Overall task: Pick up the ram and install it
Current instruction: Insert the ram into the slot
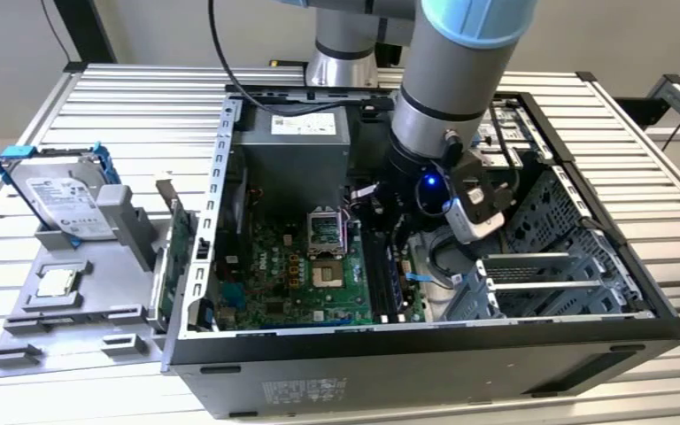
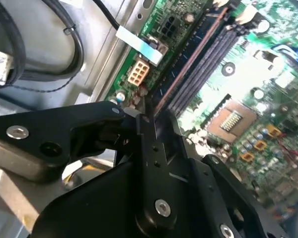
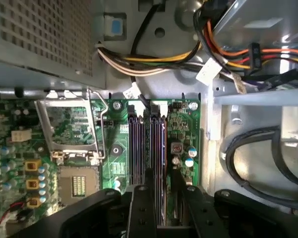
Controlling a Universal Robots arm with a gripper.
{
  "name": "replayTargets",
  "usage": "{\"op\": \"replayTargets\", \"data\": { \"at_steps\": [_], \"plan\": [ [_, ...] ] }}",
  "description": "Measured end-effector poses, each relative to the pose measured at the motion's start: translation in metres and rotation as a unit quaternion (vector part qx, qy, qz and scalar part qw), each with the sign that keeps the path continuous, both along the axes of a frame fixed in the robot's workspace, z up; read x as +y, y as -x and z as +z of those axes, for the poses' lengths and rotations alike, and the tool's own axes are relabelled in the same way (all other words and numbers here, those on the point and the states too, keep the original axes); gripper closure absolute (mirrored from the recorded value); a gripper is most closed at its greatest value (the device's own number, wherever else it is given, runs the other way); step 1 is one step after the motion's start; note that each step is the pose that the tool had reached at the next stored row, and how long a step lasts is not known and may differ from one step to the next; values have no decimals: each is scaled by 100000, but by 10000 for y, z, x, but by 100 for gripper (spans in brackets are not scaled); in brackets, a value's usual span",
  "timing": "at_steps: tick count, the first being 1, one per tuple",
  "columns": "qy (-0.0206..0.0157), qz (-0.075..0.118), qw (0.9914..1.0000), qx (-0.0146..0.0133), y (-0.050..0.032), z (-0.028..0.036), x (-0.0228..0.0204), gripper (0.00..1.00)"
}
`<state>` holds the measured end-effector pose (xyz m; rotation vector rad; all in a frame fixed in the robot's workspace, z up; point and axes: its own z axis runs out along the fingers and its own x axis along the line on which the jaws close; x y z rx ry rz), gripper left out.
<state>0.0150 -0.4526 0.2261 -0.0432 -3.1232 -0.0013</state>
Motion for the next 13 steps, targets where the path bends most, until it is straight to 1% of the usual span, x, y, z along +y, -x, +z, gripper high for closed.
{"op": "replayTargets", "data": {
  "at_steps": [2,3,7,8,13],
  "plan": [
    [6,-2,100000,1,0,89,0,0],
    [15,4,100000,-3,0,120,0,0],
    [5,187,100000,-92,0,121,1,0],
    [1,223,100000,-114,0,121,0,100],
    [5,455,99999,-228,0,121,0,100]
  ]
}}
